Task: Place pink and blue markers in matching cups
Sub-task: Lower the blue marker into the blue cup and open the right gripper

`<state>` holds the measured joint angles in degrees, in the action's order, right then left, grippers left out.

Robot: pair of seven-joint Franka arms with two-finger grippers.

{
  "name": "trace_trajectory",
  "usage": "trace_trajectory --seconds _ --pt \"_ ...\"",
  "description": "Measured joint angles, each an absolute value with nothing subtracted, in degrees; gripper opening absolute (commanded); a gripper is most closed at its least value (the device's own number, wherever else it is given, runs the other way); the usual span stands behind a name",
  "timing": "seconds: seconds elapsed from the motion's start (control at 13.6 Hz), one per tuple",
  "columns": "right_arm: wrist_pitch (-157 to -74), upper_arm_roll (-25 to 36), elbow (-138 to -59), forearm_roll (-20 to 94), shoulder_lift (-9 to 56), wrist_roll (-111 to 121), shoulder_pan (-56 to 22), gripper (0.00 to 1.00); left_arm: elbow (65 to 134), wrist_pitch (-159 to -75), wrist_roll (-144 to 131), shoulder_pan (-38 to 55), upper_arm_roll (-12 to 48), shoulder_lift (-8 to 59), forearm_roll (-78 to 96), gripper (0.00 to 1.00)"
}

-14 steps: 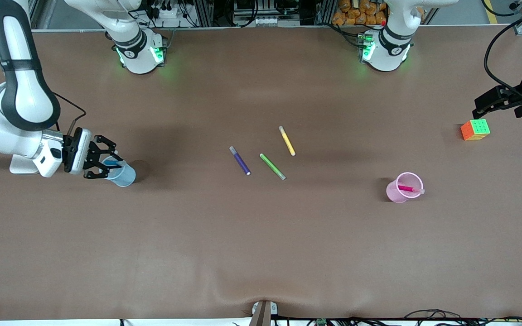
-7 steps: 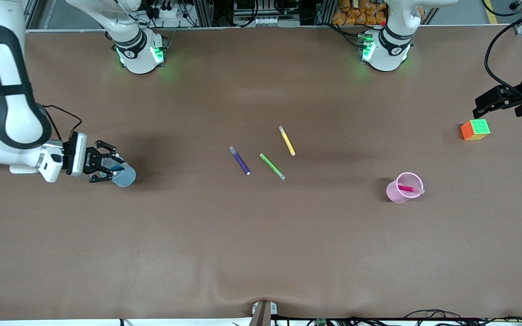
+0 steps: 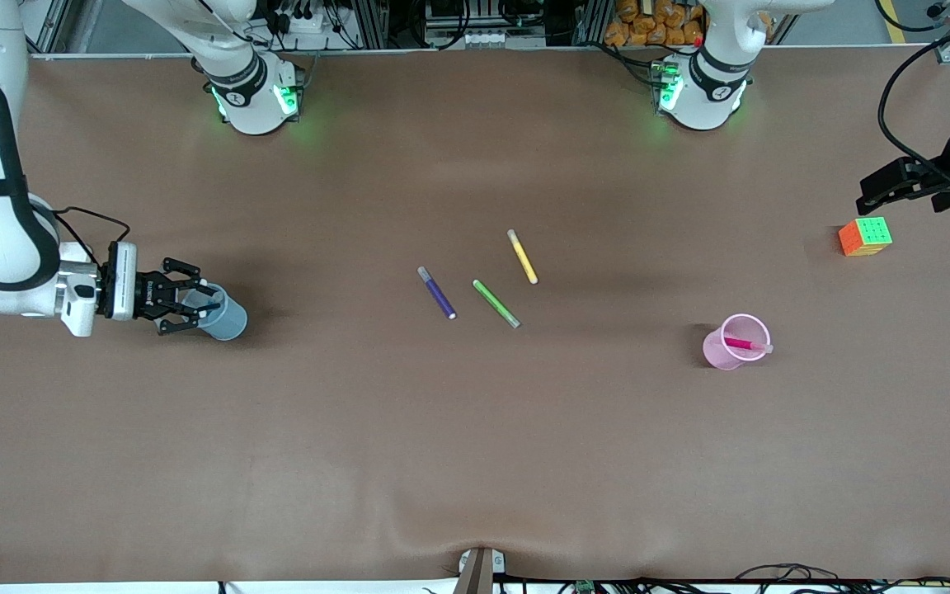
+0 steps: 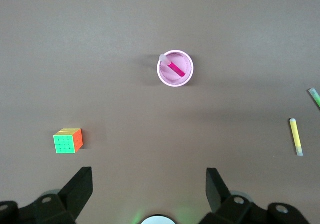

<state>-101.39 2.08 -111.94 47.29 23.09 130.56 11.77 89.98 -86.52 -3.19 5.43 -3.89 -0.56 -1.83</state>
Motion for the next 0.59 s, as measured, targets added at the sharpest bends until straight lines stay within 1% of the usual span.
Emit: trace_trajectory --seconds 0.29,0.37,0.44,0.59 --pt "-98.9 2.1 -111.5 47.4 24.9 133.7 12.8 0.00 91.3 -86.4 -5.7 5.4 -3.2 -1.6 -1.8 1.00" --pt "-98.1 2.1 -111.5 47.4 25.1 134.1 13.5 0.53 91.6 -86.4 -6.4 5.4 -3.0 -1.9 -1.8 1.00" --pt "-97.9 2.1 -111.5 47.4 25.2 134.4 14.2 1.00 91.7 -86.4 -6.8 5.4 -2.9 -2.1 -1.8 1.00" --pt "-96.2 2.1 -110.5 47.5 25.3 134.7 15.5 1.00 91.8 -86.4 -6.9 5.4 -2.8 -2.2 -1.8 1.00"
